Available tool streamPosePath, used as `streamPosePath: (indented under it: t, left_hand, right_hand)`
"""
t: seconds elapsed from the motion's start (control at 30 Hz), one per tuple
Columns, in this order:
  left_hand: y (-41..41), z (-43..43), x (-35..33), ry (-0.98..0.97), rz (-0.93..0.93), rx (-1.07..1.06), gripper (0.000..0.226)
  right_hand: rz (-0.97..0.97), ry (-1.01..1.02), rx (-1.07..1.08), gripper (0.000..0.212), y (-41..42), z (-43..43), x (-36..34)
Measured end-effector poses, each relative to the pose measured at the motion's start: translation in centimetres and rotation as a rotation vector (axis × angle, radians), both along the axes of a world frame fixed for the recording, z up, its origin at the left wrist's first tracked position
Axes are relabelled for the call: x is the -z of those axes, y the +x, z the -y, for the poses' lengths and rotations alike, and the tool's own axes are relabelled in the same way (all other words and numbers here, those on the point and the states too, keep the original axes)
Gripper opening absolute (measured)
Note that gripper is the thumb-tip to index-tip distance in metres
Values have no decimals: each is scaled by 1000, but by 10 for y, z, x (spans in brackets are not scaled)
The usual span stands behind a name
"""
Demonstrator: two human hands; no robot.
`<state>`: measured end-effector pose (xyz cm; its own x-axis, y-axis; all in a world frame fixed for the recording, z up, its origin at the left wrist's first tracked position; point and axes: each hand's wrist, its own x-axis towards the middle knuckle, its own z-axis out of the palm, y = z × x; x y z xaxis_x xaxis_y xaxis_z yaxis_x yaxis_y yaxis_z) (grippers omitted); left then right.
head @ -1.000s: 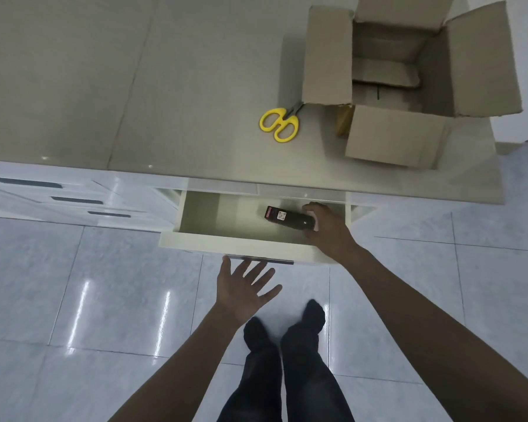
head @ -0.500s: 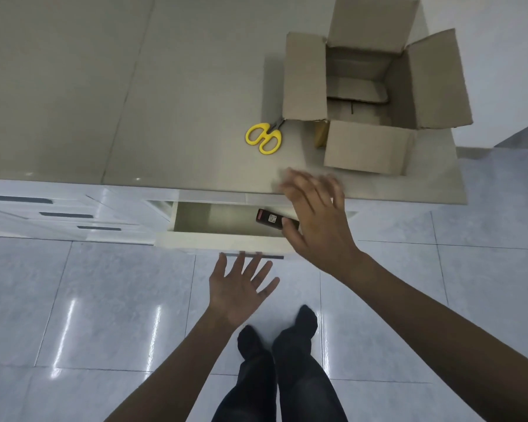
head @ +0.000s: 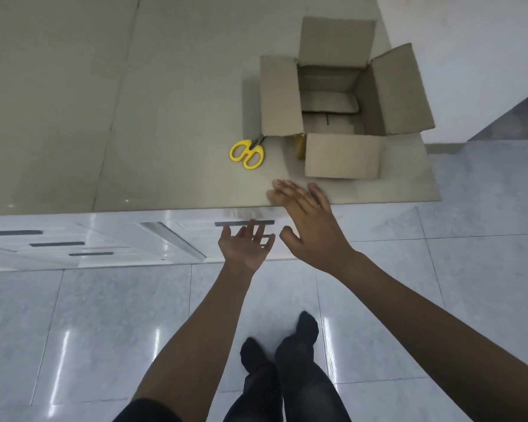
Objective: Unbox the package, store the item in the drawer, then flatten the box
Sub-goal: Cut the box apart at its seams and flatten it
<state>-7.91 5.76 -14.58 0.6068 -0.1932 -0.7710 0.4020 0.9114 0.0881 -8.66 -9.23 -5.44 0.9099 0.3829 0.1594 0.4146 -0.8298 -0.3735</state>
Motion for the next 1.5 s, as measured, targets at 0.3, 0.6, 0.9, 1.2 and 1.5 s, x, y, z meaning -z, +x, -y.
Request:
streamPosePath:
  t: [0.3,0.6,0.9,1.2,1.5]
  left_hand:
    - [1,-28,-105,629,358,990,18]
    - [94,-11,-146,2240,915,1048,39]
    - [100,10,-141,2602,798,1202,21]
    - [99,20,-142,2861,766,1234,22]
    - [108,-7,-172,2557,962,1358,42]
  right_hand:
    - [125,52,238,37,5,35,-34]
    - [139,-139,340,51,54,71,-64]
    - [119,-235,216,29,103,101,-65]
    - [167,2,45,32,130,113,-130]
    - [118,3,189,31,176,103,-158]
